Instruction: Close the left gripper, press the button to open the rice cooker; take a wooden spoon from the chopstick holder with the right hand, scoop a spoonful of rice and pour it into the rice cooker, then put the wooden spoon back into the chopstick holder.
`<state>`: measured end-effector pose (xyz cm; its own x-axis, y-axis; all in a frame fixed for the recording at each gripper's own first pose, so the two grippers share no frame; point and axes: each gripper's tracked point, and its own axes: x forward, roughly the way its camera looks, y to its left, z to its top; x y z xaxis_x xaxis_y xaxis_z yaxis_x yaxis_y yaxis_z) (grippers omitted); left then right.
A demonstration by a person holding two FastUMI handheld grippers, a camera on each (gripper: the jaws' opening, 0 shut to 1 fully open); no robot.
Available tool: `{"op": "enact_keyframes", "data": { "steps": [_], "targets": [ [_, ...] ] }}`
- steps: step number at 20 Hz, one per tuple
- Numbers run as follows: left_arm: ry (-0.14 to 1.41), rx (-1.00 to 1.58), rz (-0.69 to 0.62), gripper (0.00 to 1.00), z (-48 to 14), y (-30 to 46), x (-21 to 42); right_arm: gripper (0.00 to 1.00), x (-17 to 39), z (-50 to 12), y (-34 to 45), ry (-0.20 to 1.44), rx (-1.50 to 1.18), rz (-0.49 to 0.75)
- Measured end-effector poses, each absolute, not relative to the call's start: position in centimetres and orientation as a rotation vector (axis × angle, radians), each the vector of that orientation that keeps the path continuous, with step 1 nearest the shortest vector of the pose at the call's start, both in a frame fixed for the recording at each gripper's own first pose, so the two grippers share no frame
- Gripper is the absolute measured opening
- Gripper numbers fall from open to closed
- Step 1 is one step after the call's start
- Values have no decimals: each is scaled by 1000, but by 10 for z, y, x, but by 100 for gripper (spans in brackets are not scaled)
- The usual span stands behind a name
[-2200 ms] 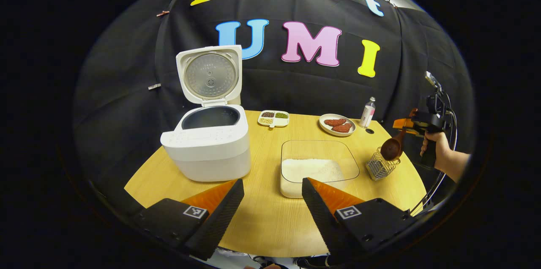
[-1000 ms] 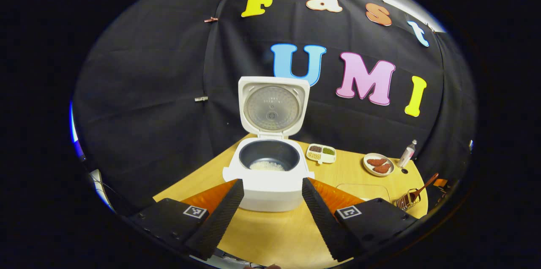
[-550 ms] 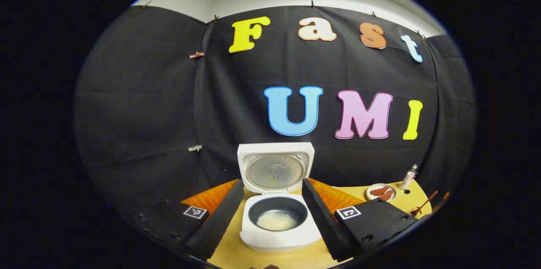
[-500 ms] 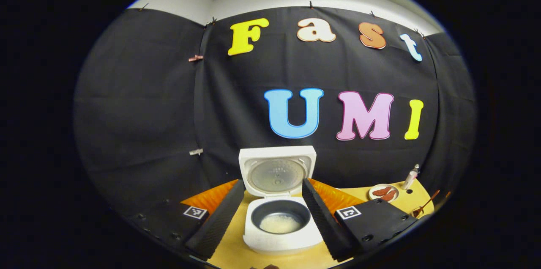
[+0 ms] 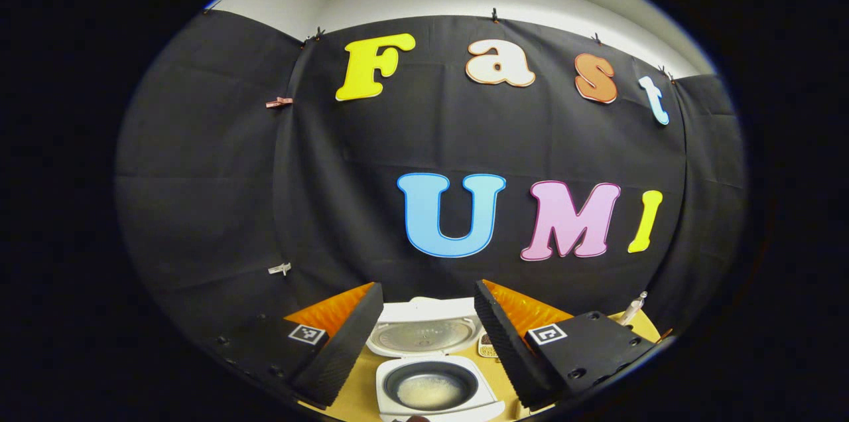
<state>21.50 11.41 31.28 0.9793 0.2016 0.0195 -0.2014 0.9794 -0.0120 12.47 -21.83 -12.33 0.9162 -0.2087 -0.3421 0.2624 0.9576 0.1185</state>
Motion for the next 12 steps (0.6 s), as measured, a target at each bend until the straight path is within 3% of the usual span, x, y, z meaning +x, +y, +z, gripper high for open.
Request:
{"op": "enact_keyframes", "data": {
  "steps": [12],
  "targets": [
    [213, -173, 170, 95, 231, 161, 382, 99, 82, -88, -190, 285, 138, -303]
  ]
}}
